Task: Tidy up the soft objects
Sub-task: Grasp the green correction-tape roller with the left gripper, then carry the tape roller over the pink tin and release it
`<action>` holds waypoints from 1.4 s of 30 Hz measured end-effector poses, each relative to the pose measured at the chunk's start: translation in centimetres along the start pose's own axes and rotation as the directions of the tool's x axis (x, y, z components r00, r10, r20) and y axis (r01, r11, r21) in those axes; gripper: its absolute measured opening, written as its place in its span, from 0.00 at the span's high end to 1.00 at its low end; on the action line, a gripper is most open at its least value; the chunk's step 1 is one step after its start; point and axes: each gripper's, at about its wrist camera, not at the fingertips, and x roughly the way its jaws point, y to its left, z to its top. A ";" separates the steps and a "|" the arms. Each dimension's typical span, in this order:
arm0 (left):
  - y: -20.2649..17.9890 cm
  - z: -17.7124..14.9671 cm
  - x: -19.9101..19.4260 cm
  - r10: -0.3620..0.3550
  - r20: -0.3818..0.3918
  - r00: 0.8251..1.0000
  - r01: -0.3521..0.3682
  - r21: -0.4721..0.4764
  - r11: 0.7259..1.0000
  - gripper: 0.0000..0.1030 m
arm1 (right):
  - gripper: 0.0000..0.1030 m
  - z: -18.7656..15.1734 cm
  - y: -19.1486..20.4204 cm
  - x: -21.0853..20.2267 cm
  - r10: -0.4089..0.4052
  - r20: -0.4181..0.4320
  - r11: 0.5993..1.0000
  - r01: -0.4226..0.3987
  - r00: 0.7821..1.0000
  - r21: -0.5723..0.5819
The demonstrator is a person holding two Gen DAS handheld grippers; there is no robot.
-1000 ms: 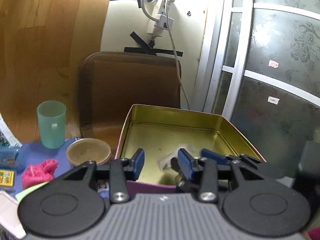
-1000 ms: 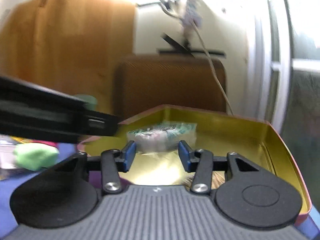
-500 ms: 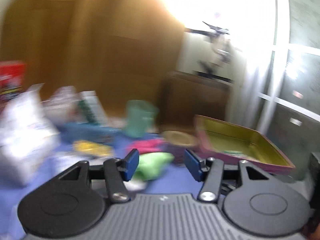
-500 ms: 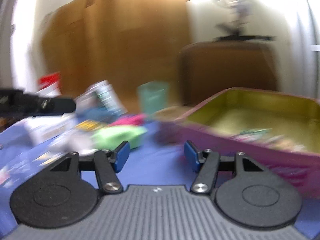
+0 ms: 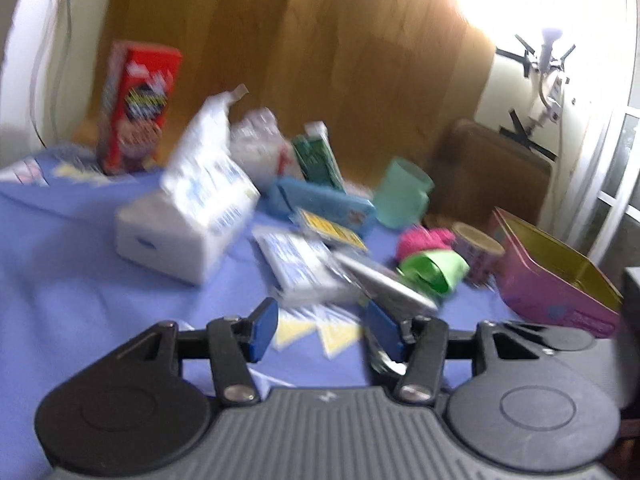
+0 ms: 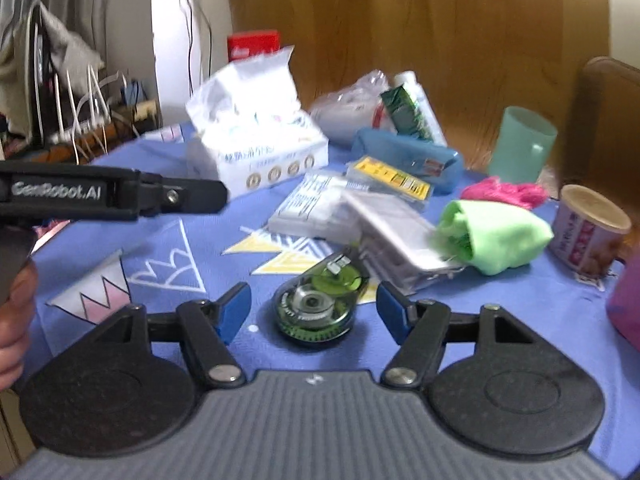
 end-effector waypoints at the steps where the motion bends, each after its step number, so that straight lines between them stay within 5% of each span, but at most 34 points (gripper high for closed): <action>1: -0.2 -0.1 0.4 -0.021 -0.020 1.000 0.021 -0.010 1.000 0.51 | 0.45 -0.1 0.0 0.3 -0.002 -0.019 1.000 0.002 1.000 -0.001; 4: -0.7 -0.7 1.4 -0.069 -0.063 0.996 0.067 -0.024 0.997 0.51 | 0.49 -0.8 -0.2 -0.1 0.005 -0.025 1.000 -0.005 1.000 -0.001; 11: -3.7 -2.1 3.0 -0.145 -0.160 0.976 0.147 0.003 0.989 0.33 | 0.49 -3.1 -0.6 -3.2 0.021 -0.007 1.000 -0.021 1.000 -0.003; 16: -6.1 -2.6 4.3 -0.215 -0.248 0.945 0.218 -0.016 0.976 0.26 | 0.49 -4.2 -2.9 -5.2 0.065 0.026 0.987 -0.068 0.998 0.147; 20: -8.5 -2.2 5.6 -0.278 -0.298 0.913 0.284 -0.025 0.959 0.46 | 0.49 -4.7 -4.5 -6.2 0.089 0.072 0.963 -0.105 0.993 0.250; 26: -13.4 -0.4 7.0 -0.301 -0.284 0.910 0.333 0.070 0.941 0.55 | 0.49 -4.8 -6.0 -9.0 -0.043 0.176 0.973 0.001 0.983 0.232; 37: -25.4 3.5 12.2 -0.393 -0.242 0.887 0.447 0.237 0.863 0.54 | 0.49 -4.1 -13.7 -13.7 -0.351 0.311 0.924 0.273 0.883 0.269; 39: -26.9 3.9 13.7 -0.386 -0.227 0.894 0.437 0.255 0.863 0.48 | 0.49 -3.9 -15.6 -13.7 -0.392 0.307 0.907 0.308 0.867 0.289; 42: -27.9 4.0 15.2 -0.325 -0.184 0.928 0.367 0.288 0.884 0.42 | 0.49 -3.6 -18.3 -12.6 -0.468 0.286 0.871 0.383 0.836 0.307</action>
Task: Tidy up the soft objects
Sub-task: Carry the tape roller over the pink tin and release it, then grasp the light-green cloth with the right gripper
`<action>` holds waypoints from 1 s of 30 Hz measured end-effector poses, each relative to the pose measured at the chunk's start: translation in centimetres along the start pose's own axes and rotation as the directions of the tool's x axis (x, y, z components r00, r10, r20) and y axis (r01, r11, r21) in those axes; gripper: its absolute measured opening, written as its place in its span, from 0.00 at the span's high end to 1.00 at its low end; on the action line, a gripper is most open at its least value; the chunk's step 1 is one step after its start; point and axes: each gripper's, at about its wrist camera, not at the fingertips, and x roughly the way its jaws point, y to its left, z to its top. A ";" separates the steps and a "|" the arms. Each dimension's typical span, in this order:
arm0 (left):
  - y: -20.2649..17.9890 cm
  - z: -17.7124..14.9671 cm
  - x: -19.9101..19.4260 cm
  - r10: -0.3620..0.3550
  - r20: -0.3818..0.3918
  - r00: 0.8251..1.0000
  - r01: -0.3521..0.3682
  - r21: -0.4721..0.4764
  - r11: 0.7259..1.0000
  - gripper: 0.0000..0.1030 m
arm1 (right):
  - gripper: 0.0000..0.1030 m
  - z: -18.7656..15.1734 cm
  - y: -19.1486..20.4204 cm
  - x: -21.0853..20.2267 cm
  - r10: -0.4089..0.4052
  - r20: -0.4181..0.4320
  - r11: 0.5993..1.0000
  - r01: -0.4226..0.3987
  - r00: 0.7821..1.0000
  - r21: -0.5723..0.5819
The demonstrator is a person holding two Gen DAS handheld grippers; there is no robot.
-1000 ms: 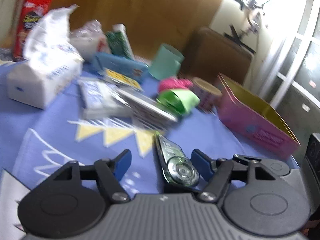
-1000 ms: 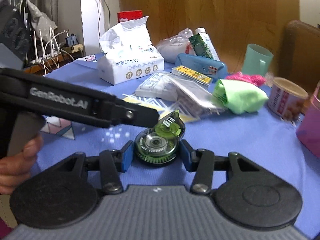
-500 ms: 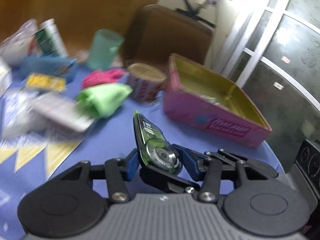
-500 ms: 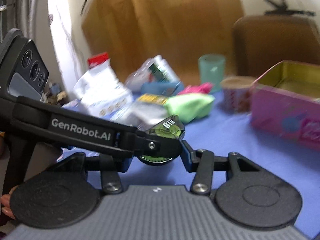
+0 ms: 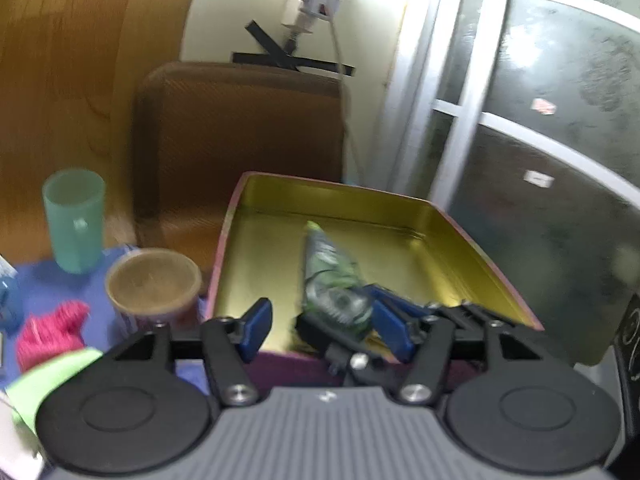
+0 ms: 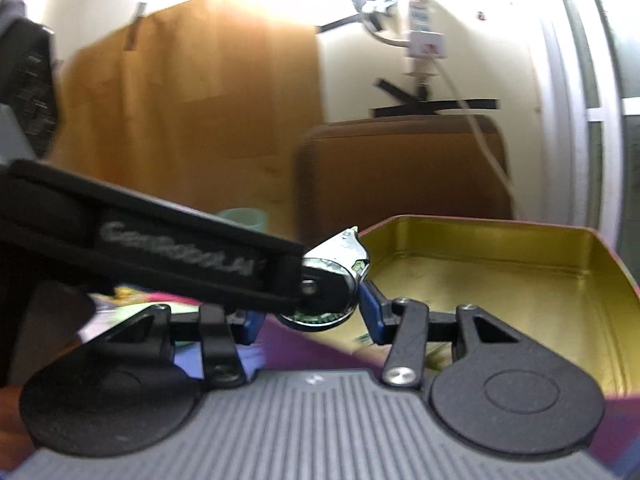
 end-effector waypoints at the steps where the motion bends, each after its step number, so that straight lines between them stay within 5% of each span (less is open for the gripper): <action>1: 0.1 0.0 0.2 0.015 0.000 1.000 -0.015 -0.004 1.000 0.42 | 0.48 -0.1 -0.4 0.7 -0.024 -0.002 1.000 0.024 1.000 -0.007; 5: 1.5 -0.6 -0.4 0.010 -0.009 1.000 -0.010 -0.051 0.999 0.38 | 0.44 -0.6 -1.5 2.4 -0.053 -0.035 0.999 0.053 0.998 0.001; 11: 3.1 -2.4 -5.2 0.004 0.049 0.999 -0.001 -0.060 0.998 0.36 | 0.44 -0.7 0.5 -0.3 -0.060 0.013 0.997 0.061 0.998 -0.044; 16: 6.1 -5.9 -9.9 0.105 0.085 0.991 -0.100 -0.056 0.993 0.34 | 0.44 -1.1 2.9 -2.3 0.022 0.019 0.999 -0.022 1.000 -0.023; 24: 14.3 -11.4 -13.2 0.290 -0.002 0.957 -0.283 -0.225 0.932 0.34 | 0.43 -2.5 8.7 0.7 0.189 -0.135 0.979 -0.197 0.973 -0.043; 30: 17.1 -12.7 -14.4 0.283 0.034 0.958 -0.256 -0.340 0.905 0.34 | 0.39 -1.7 11.7 4.1 0.237 -0.209 0.971 -0.236 0.949 0.028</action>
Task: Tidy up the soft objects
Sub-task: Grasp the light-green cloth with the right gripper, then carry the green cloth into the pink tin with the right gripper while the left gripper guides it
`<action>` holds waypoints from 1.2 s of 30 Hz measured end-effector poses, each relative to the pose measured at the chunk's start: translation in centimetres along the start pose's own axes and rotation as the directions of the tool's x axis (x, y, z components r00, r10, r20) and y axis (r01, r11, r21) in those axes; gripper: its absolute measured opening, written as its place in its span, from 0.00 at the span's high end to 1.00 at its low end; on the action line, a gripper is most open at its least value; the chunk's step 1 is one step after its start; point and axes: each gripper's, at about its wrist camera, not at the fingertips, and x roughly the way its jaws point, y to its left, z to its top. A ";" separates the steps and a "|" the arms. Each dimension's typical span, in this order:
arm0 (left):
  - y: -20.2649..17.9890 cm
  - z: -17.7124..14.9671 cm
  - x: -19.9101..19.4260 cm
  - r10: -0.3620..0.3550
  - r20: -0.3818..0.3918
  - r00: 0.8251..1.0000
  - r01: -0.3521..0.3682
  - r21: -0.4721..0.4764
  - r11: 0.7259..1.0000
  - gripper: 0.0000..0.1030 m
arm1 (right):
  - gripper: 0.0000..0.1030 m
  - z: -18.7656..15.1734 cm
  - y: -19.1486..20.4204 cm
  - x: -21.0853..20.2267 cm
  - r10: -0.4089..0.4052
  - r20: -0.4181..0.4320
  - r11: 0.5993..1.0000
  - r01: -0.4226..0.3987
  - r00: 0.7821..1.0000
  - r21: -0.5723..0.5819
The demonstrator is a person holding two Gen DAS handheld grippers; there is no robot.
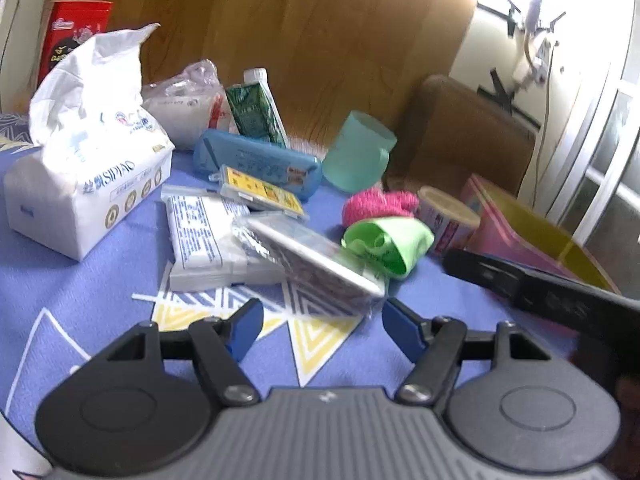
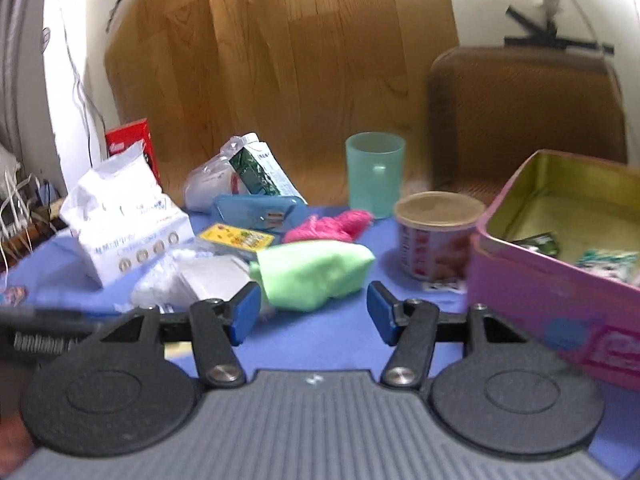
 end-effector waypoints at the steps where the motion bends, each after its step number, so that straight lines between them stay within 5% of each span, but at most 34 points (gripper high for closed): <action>1: 0.0 0.0 0.0 -0.007 0.003 1.000 0.007 -0.002 1.000 0.34 | 0.36 0.4 0.1 0.5 0.002 -0.003 1.000 -0.002 1.000 0.012; 4: -0.2 0.1 0.2 -0.023 0.002 1.000 0.023 0.006 1.000 0.34 | 0.22 1.2 1.1 3.0 -0.005 0.002 1.000 0.005 1.000 0.011; 6: -0.2 0.1 0.1 -0.032 0.003 0.999 0.032 0.009 0.999 0.34 | 0.22 1.4 1.4 5.2 -0.037 -0.040 0.999 0.037 0.999 0.004; 8: -0.2 -0.1 0.0 -0.039 0.004 0.999 0.039 0.006 0.999 0.34 | 0.40 1.3 0.7 7.0 -0.037 -0.101 0.998 0.042 0.994 0.046; 9: -0.1 -0.2 0.0 -0.042 0.004 0.999 0.042 0.003 0.999 0.34 | 0.70 1.2 0.1 7.5 -0.024 -0.134 0.996 0.035 0.991 0.079; 10: -0.1 -0.2 0.0 -0.048 0.004 0.999 0.048 -0.001 0.999 0.34 | 0.76 1.0 -0.6 7.4 -0.005 -0.150 0.992 0.025 0.989 0.128; 12: 0.0 -0.2 -0.1 -0.054 0.004 0.999 0.054 -0.003 0.999 0.34 | 0.85 0.8 -1.3 6.2 0.009 -0.144 0.987 0.015 0.990 0.162; 20: -2.1 -0.3 -0.2 -0.105 -0.031 0.994 0.107 0.076 0.991 0.34 | 0.86 -3.0 -2.9 -3.8 -0.018 -0.089 0.999 0.021 0.996 0.030; 24: -5.7 0.1 0.5 -0.262 -0.128 0.956 0.274 0.082 0.958 0.34 | 0.86 -5.1 -2.3 -6.7 -0.049 -0.058 0.996 0.044 0.997 -0.074; 28: -9.8 -0.1 2.7 -0.323 -0.254 0.912 0.359 0.113 0.926 0.36 | 0.86 -6.1 -1.8 -7.0 -0.058 -0.041 0.992 0.053 0.997 -0.114; 30: -11.2 -0.3 3.8 -0.337 -0.308 0.890 0.385 0.108 0.917 0.50 | 0.86 -6.2 -1.6 -7.0 -0.058 -0.026 0.990 0.054 0.998 -0.131; 33: -12.6 0.3 4.3 -0.373 -0.317 0.872 0.420 0.096 0.902 0.63 | 0.86 -6.2 -2.0 -7.1 -0.074 0.000 0.989 0.073 0.997 -0.132; 36: -15.0 1.4 4.3 -0.408 -0.302 0.862 0.460 0.126 0.879 0.63 | 0.87 -5.7 -3.4 -8.5 -0.098 0.062 0.990 0.104 0.993 -0.095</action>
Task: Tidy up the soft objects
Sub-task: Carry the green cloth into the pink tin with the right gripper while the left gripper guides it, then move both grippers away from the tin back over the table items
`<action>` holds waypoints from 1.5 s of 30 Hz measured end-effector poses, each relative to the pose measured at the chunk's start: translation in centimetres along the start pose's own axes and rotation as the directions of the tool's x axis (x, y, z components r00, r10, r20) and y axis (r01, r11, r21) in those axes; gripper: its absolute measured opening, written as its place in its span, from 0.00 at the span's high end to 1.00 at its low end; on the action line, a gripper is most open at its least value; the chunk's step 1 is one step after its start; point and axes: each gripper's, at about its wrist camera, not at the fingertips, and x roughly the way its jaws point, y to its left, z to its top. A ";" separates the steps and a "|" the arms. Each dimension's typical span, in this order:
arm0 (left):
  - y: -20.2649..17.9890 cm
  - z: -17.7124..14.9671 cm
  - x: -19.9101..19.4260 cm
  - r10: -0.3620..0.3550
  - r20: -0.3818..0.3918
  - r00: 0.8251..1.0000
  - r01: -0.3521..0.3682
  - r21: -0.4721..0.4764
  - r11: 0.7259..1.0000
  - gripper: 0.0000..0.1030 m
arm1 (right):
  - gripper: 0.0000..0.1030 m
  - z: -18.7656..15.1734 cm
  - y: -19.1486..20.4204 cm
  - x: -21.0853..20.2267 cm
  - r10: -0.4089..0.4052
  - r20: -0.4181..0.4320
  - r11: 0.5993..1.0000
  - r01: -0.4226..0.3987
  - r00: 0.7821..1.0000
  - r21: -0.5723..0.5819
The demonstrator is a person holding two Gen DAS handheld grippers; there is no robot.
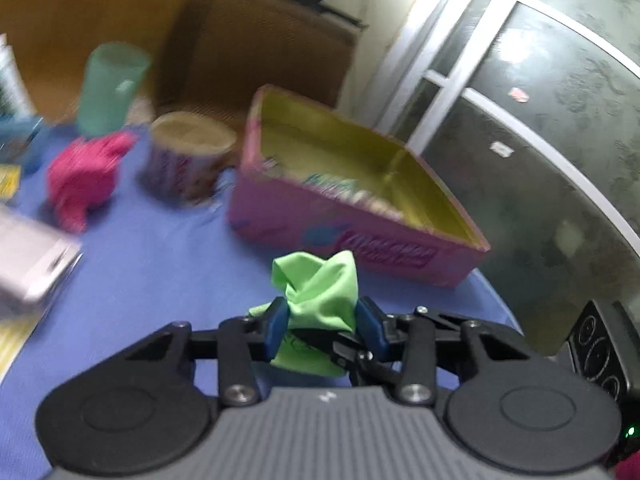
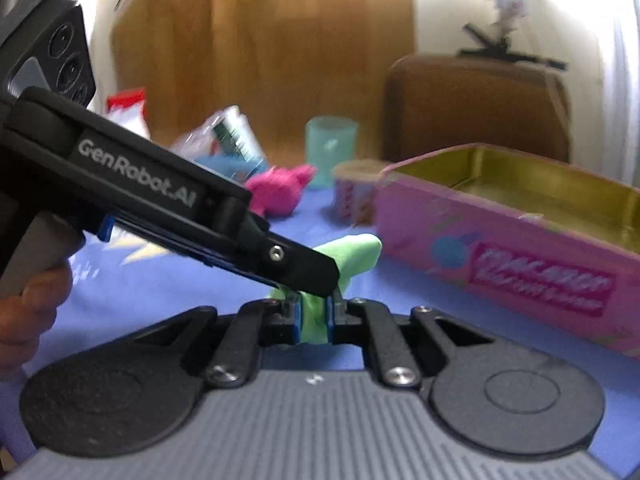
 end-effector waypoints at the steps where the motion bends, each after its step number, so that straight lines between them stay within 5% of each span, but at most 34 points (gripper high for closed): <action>1: -0.9 0.8 0.3 -0.005 0.011 1.000 0.005 0.024 1.000 0.63 | 0.87 0.3 -0.5 -0.4 -0.023 0.030 1.000 0.023 0.999 0.001; 10: -7.9 6.5 6.9 -0.065 0.041 0.997 0.057 0.180 0.982 0.63 | 0.86 3.4 -7.4 -2.0 -0.268 0.179 0.963 0.259 0.947 0.071; 17: -9.1 7.0 11.1 0.012 0.035 0.999 -0.018 0.180 0.984 0.59 | 0.82 3.3 -12.2 -0.5 -0.435 0.107 0.900 0.432 0.894 0.047; 21: -7.6 6.1 10.1 0.055 0.043 0.998 -0.060 0.142 0.988 0.54 | 0.19 2.4 -14.5 -0.4 -0.504 0.059 0.862 0.497 0.862 0.097; 29: -5.1 3.9 2.6 0.135 0.180 0.974 -0.163 0.147 0.976 0.48 | 0.16 2.4 -12.5 -4.5 -0.504 0.230 0.851 0.433 0.832 0.297; 33: -3.1 1.4 -2.0 0.187 0.248 0.951 -0.227 0.146 0.963 0.45 | 0.16 2.5 -8.6 -4.3 -0.408 0.282 0.900 0.331 0.868 0.284; 39: 1.1 -2.0 -7.0 0.307 0.284 0.908 -0.345 0.095 0.934 0.43 | 0.17 1.8 -0.8 -1.4 -0.151 0.216 0.979 0.116 0.965 0.165; 45: 5.9 -3.8 -9.6 0.404 0.272 0.873 -0.415 -0.015 0.910 0.43 | 0.18 2.0 3.8 1.7 -0.018 0.129 0.995 0.004 0.992 0.103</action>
